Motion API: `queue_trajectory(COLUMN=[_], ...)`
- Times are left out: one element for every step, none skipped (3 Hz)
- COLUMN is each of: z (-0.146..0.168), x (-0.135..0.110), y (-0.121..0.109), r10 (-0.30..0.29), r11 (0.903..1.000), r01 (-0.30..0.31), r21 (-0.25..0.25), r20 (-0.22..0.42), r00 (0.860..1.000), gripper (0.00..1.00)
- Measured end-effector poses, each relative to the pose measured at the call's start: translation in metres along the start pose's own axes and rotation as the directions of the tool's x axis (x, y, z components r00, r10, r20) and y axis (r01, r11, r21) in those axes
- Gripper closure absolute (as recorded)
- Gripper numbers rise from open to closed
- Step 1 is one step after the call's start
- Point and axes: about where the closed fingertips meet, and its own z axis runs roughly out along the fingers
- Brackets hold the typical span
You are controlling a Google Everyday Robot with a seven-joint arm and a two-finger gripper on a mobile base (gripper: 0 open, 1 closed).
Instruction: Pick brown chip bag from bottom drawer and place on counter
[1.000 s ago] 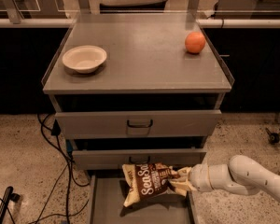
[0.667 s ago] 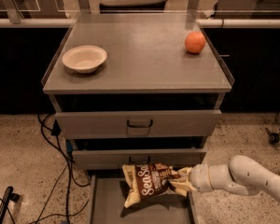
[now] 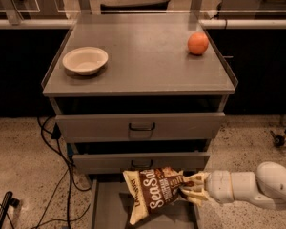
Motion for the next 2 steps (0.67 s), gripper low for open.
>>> queue_trajectory(z=[-0.044,-0.09], x=[-0.056,-0.128], y=[0.022,0.03], r10=[-0.106,-0.22], r11=[0.9943,0.9754], r01=[0.105,0.219], r21=[0.016,0.021], r20=[0.022,0.04], r00=[0.994,0.975], gripper=[1.0,1.0])
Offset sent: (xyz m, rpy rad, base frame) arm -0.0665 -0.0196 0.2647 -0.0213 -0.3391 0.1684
